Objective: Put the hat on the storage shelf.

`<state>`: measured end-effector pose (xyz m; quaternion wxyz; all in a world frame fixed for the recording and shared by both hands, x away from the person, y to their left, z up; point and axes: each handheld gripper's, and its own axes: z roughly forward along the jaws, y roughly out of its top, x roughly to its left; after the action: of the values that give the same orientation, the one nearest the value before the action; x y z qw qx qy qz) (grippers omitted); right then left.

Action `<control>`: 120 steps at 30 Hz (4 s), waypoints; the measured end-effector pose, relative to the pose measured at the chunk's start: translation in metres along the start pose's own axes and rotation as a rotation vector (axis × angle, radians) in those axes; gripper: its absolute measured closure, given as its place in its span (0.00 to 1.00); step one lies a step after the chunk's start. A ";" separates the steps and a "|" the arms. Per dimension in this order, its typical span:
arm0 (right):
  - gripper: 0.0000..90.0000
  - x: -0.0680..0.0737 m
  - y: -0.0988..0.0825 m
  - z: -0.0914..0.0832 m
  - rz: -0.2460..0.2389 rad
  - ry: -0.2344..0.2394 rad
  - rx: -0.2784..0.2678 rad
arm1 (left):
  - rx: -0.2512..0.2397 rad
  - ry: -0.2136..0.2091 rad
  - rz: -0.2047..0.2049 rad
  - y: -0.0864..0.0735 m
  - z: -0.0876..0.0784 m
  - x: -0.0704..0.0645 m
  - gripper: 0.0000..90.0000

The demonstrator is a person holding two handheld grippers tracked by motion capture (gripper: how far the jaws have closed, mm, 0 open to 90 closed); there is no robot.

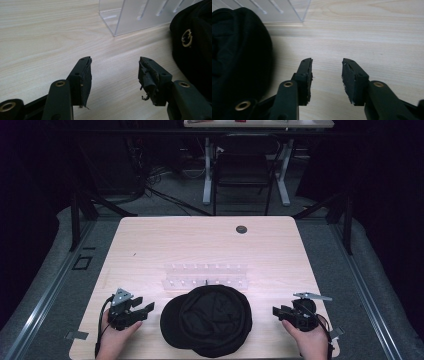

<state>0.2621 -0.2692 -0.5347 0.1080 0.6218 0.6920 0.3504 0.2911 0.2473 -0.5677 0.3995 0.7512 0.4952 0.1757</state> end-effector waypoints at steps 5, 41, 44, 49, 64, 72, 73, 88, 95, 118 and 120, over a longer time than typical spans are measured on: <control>0.67 0.015 0.020 -0.005 -0.042 0.003 0.085 | 0.007 -0.025 -0.007 0.003 -0.003 0.001 0.49; 0.76 0.079 0.076 0.025 -0.097 0.115 0.413 | 0.006 -0.029 0.024 0.007 -0.002 0.002 0.49; 0.76 0.079 0.076 0.027 -0.102 0.117 0.427 | 0.008 -0.029 0.018 0.006 -0.002 0.002 0.49; 0.75 0.078 0.077 0.032 -0.089 0.099 0.436 | 0.005 -0.030 0.011 0.006 -0.003 0.004 0.49; 0.83 0.080 0.078 0.045 -0.096 0.090 0.506 | 0.006 -0.026 0.010 0.006 -0.003 0.004 0.49; 0.86 0.080 0.078 0.052 -0.074 0.087 0.556 | 0.007 -0.026 0.007 0.005 -0.004 0.004 0.49; 0.86 0.080 0.077 0.054 -0.061 0.086 0.555 | 0.007 -0.025 0.006 0.005 -0.004 0.004 0.49; 0.97 0.076 0.077 0.063 0.039 0.129 0.608 | 0.012 -0.022 0.010 0.005 -0.005 0.005 0.49; 0.97 0.075 0.081 0.057 0.044 0.153 0.610 | 0.019 -0.020 0.006 0.005 -0.006 0.005 0.49; 0.98 0.086 0.108 0.017 0.085 0.307 0.628 | 0.018 -0.022 0.001 0.004 -0.005 0.006 0.49; 0.98 0.088 0.110 0.013 0.099 0.318 0.628 | 0.019 -0.022 0.000 0.004 -0.005 0.006 0.49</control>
<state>0.3380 -0.1848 -0.4509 -0.2146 0.5950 0.7432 0.2180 0.2929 0.2536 -0.5620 0.3980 0.7568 0.4923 0.1627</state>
